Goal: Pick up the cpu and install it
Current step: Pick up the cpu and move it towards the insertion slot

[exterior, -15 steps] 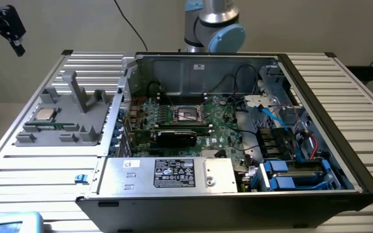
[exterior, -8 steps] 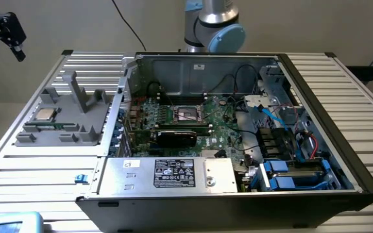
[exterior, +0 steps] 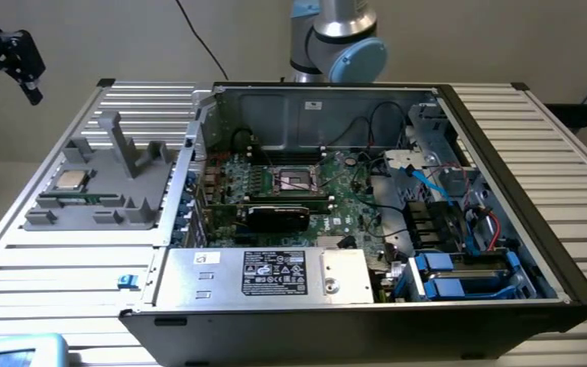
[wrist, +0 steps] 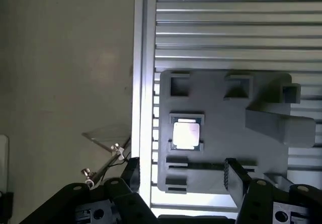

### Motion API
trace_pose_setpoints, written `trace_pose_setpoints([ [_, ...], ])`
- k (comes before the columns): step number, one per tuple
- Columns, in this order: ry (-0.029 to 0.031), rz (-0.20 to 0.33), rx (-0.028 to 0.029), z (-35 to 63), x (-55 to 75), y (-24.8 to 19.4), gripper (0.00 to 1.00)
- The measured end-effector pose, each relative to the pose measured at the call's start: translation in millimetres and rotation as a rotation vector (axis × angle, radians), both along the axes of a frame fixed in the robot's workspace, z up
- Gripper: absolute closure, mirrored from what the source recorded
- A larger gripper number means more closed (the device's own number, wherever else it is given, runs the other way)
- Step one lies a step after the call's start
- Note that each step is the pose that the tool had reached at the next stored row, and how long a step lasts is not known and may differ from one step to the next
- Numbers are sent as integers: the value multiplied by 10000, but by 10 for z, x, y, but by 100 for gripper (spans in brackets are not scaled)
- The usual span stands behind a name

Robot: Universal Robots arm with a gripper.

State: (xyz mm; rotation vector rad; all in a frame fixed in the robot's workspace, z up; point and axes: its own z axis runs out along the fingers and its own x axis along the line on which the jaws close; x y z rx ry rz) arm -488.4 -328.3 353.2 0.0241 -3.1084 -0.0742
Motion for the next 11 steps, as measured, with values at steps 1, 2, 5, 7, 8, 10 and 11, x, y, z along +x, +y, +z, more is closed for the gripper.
trace_pose_setpoints([
  [1, -2, -1, 0, -19, 6, 1, 22],
  [2, -1, -2, -1, -37, 7, 1, 22],
  [5, 1, 1, -5, -90, 8, 0, 22],
  [7, -1, 5, -8, -127, 9, 0, 22],
  [8, -9, 6, -9, -144, 9, -1, 22],
  [10, -36, 6, -9, -179, 6, 0, 22],
  [11, -53, 5, -9, -195, 4, 0, 22],
])
